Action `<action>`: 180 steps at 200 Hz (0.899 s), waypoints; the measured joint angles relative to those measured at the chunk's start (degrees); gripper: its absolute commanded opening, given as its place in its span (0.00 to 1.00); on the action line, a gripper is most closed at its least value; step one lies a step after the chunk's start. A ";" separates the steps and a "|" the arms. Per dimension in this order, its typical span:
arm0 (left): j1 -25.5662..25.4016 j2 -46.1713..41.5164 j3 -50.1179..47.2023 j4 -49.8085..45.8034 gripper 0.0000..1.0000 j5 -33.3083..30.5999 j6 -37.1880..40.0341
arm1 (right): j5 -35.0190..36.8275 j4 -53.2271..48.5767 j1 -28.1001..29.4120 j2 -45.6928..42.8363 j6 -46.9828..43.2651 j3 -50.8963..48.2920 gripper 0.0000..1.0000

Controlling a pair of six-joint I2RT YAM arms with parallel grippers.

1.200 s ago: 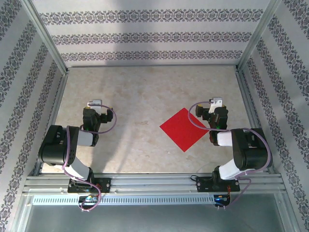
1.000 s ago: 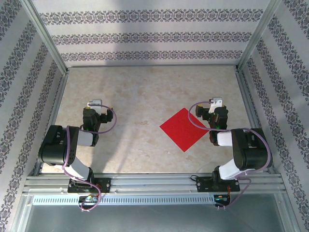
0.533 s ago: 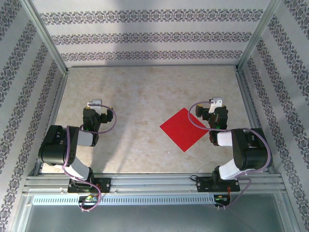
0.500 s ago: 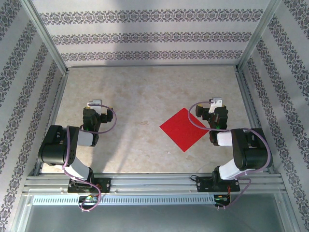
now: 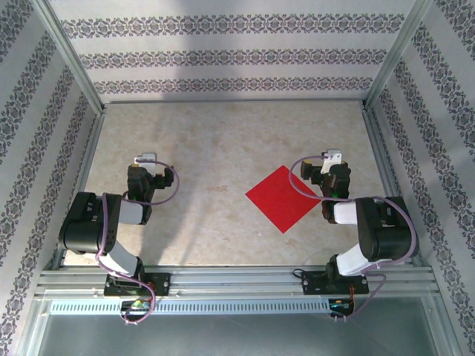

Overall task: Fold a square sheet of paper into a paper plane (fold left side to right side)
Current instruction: Move the square sheet of paper to the center of the table.

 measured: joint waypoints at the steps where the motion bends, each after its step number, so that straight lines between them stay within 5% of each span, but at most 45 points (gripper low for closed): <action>1: 0.00 0.00 0.00 0.00 1.00 0.00 0.00 | 0.02 0.00 0.00 -0.02 0.00 0.00 0.98; 71: 0.00 -1.22 0.02 -1.60 1.00 -0.04 -0.02 | -1.27 -3.30 -0.74 -2.58 0.52 0.09 0.98; 137: 0.04 -23.87 10.36 -26.69 1.00 -1.05 -7.96 | -0.90 -29.88 -0.94 -24.98 8.94 9.11 0.98; 180: 0.04 -31.45 15.30 -43.60 1.00 7.69 -21.75 | -11.19 -47.50 -1.40 -30.36 19.93 14.75 0.98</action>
